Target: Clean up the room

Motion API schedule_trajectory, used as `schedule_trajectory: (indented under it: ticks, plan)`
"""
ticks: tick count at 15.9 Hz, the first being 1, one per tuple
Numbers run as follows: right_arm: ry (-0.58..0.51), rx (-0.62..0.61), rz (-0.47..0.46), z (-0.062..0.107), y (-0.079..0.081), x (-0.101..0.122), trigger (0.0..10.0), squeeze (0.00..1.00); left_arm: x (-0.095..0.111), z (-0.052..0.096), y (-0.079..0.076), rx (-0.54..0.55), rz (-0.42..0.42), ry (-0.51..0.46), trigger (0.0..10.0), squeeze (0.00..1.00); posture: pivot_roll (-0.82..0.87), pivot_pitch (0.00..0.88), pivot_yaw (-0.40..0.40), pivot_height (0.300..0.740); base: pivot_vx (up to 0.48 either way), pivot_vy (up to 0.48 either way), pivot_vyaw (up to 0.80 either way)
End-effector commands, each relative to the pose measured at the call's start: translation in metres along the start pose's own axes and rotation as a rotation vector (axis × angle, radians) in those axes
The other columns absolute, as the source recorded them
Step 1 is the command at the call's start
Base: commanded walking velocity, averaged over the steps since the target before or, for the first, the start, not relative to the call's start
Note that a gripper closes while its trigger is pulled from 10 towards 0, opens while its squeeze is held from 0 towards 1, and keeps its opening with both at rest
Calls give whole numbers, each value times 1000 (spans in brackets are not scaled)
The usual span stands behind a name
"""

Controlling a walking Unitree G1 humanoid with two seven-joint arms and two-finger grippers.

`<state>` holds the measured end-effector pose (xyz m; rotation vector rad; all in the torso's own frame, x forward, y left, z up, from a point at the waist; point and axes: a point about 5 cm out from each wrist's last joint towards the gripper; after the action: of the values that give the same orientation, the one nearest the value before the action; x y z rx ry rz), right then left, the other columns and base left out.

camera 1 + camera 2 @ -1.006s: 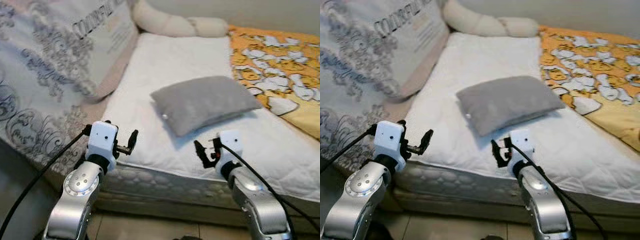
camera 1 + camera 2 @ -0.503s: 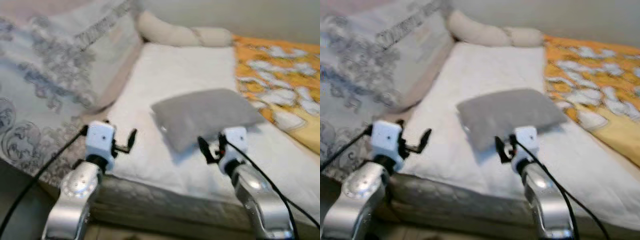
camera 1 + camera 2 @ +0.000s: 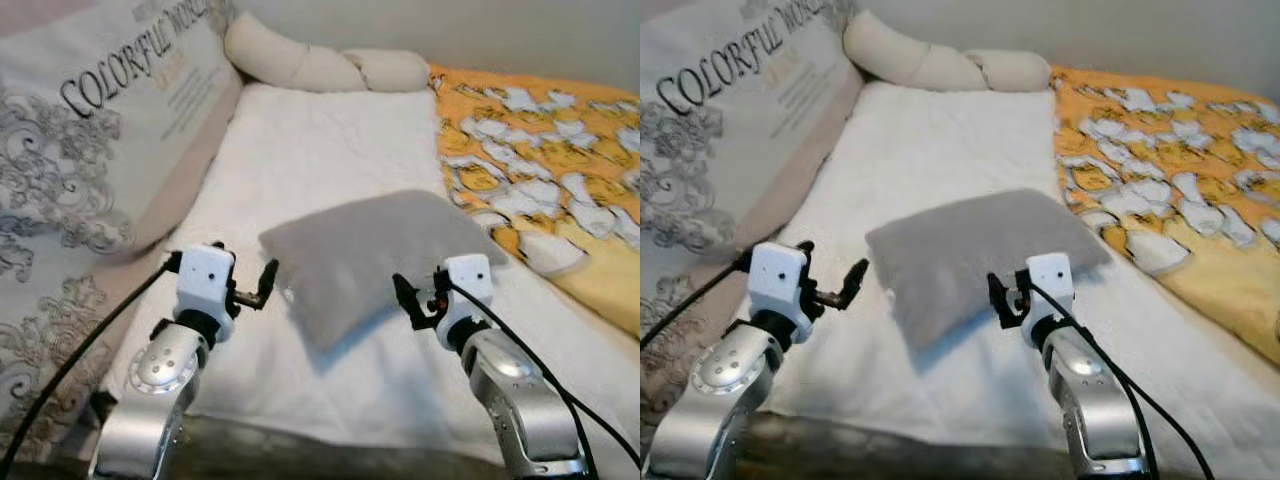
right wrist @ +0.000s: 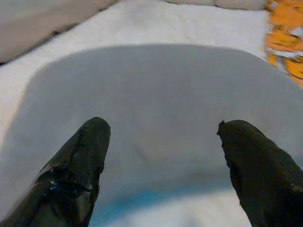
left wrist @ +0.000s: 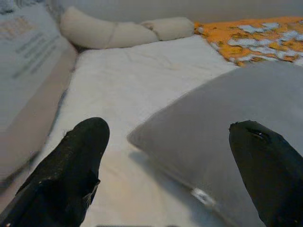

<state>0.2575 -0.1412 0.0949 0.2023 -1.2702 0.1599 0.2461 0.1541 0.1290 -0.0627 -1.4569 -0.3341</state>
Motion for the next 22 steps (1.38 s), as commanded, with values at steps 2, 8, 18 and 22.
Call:
schedule_trajectory:
  ticks: [2, 8, 18, 22]
  plan:
    - [-6, 6, -20, 0, 5, 1, 10000, 0, 0, 1, 4, -13, 0, 0, 10000, 0, 4, 0, -16, 740, 144, 0, -556]
    - [-2, -8, -37, 3, 3, 0, 10000, 0, -1, -1, 7, -40, 2, 8, 10000, 0, -6, 0, -10, 740, 0, 0, 0]
    - [31, -36, -36, 1, -4, -3, 10000, 0, 3, -20, 16, -185, 50, 53, 10000, 1000, -3, 0, -7, 740, 0, 0, 0]
    - [31, -36, -36, 1, -4, -3, 10000, 0, 3, -20, 16, -185, 50, 53, 10000, 1000, -3, 0, -7, 740, 0, 0, 0]
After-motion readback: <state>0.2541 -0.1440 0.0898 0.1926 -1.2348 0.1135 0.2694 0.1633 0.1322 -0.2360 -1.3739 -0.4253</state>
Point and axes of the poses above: a point about 5 cm out from each wrist's last joint towards the gripper, its own z axis pointing back from the gripper into the wrist, its own x axis along the axis of the wrist's last joint, y = z × x, and after that the axes turned 2 degrees about -z, right-handed
